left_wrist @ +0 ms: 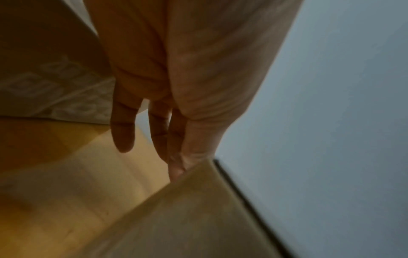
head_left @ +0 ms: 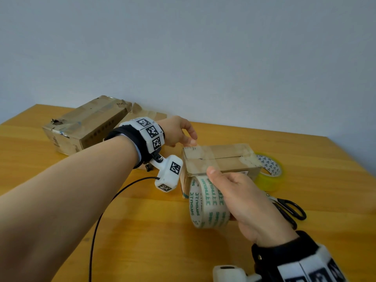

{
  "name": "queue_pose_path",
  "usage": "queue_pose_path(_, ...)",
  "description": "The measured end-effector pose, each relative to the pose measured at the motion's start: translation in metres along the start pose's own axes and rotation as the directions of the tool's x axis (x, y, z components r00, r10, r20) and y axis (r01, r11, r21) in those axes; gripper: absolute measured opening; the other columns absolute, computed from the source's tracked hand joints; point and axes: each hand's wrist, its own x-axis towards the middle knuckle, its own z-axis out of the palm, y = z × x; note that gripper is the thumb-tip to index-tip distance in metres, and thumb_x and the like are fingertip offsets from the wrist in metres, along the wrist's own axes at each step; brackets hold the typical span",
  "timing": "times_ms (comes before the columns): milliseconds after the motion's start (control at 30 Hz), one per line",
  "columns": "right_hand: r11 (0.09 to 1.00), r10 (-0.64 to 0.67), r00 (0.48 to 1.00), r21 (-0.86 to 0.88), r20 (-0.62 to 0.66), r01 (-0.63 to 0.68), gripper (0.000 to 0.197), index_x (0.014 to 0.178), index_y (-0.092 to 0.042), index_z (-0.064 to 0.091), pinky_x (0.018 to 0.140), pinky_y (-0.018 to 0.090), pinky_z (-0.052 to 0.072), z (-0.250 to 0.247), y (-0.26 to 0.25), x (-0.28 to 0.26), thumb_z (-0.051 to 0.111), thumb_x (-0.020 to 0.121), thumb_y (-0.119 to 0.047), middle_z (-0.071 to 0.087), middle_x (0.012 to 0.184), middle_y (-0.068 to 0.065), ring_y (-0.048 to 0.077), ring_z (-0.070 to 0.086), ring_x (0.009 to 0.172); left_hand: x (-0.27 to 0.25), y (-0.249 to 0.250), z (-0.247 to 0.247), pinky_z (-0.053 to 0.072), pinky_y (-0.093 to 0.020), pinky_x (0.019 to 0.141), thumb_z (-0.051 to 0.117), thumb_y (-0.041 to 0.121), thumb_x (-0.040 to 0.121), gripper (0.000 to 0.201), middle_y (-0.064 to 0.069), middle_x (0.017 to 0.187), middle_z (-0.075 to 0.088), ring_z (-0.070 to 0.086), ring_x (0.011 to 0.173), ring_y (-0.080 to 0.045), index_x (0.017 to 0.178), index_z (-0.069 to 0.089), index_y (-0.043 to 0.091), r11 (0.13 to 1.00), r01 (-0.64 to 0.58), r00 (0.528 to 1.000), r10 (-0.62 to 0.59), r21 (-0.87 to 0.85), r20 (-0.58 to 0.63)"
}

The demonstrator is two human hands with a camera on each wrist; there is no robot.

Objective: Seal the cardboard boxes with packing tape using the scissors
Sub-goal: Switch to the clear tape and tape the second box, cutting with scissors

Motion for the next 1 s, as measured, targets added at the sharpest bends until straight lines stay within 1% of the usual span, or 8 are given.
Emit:
queue_pose_path(167,1.0,0.011,1.0,-0.02,0.021,-0.01,0.068,0.107,0.008,0.064,0.096,0.06,0.05,-0.001,0.003,0.002,0.051,0.096,-0.058,0.069,0.102,0.027,0.046,0.067,0.096,-0.001,-0.011,0.011,0.057,-0.054,0.085,0.068,0.011,0.09,0.018,-0.017,0.106,0.071,0.068,0.086,-0.028,0.105,0.064,0.021,0.975,0.168,0.984,-0.156,-0.147,0.091)
queue_pose_path(267,1.0,0.006,1.0,-0.004,0.024,-0.005,0.071,0.102,0.012,0.059,0.078,0.043,0.048,-0.003,0.006,0.004,0.052,0.095,-0.058,0.067,0.087,0.023,0.032,0.061,0.075,-0.007,-0.014,0.02,0.057,-0.037,0.069,0.06,-0.004,0.088,0.024,-0.014,0.092,0.068,0.063,0.072,-0.029,0.095,0.058,0.019,0.977,0.212,0.969,-0.208,-0.022,0.134)
queue_pose_path(367,1.0,0.017,0.998,0.007,0.059,-0.017,0.072,0.096,0.012,0.057,0.076,0.041,0.042,-0.004,0.007,0.003,0.053,0.094,-0.06,0.06,0.083,0.014,0.027,0.054,0.074,-0.011,-0.015,0.023,0.049,-0.031,0.058,0.054,-0.004,0.092,0.02,-0.015,0.086,0.063,0.055,0.059,-0.021,0.099,0.059,0.013,0.963,0.239,0.969,-0.227,-0.129,0.1)
queue_pose_path(467,0.999,0.025,0.998,0.026,0.06,-0.027,0.07,0.101,0.012,0.058,0.079,0.043,0.046,-0.005,0.006,0.005,0.054,0.096,-0.057,0.061,0.085,0.018,0.027,0.056,0.076,-0.018,-0.006,0.003,0.055,-0.029,0.076,0.053,0.005,0.097,0.016,-0.006,0.105,0.067,0.063,0.087,-0.019,0.107,0.064,0.012,0.983,0.058,0.991,-0.078,-0.176,-0.107)
queue_pose_path(567,0.999,0.029,0.999,0.033,0.046,-0.031,0.068,0.109,0.012,0.058,0.083,0.045,0.049,-0.004,0.005,0.008,0.055,0.097,-0.054,0.065,0.094,0.03,0.027,0.059,0.078,-0.042,0.016,-0.012,0.049,-0.027,0.092,0.056,0.025,0.099,0.017,0.007,0.113,0.066,0.061,0.105,-0.011,0.114,0.064,0.023,0.991,-0.135,0.984,0.133,-0.007,-0.115)
queue_pose_path(733,0.996,0.06,0.998,0.073,0.015,-0.061,0.052,0.105,0.006,0.067,0.077,0.04,0.046,0.0,0.001,0.008,0.054,0.1,-0.045,0.069,0.099,0.027,0.027,0.064,0.078,-0.061,0.017,0.033,0.046,-0.029,0.08,0.043,0.046,0.102,0.032,0.004,0.108,0.066,0.06,0.095,-0.013,0.121,0.056,0.024,0.961,-0.115,0.993,0.105,0.253,0.053)
queue_pose_path(833,0.992,0.083,0.997,0.095,0.004,-0.083,0.047,0.106,0.003,0.068,0.078,0.041,0.046,0.003,0.0,0.007,0.055,0.1,-0.042,0.072,0.097,0.024,0.028,0.065,0.079,-0.058,0.008,0.043,0.048,-0.032,0.078,0.038,0.044,0.104,0.033,-0.001,0.102,0.065,0.06,0.091,-0.018,0.113,0.058,0.019,0.982,-0.087,0.996,0.09,0.169,-0.008)
queue_pose_path(1000,0.983,0.113,0.994,0.143,0.002,-0.112,0.035,0.104,0.001,0.072,0.096,0.052,0.052,0.006,-0.004,0.002,0.055,0.101,-0.03,0.076,0.082,0.013,0.026,0.071,0.074,-0.05,0.001,0.038,0.056,-0.04,0.082,0.048,0.046,0.1,0.031,0.0,0.08,0.06,0.056,0.073,-0.017,0.1,0.061,0.017,0.995,-0.004,0.998,0.011,-0.098,0.067)
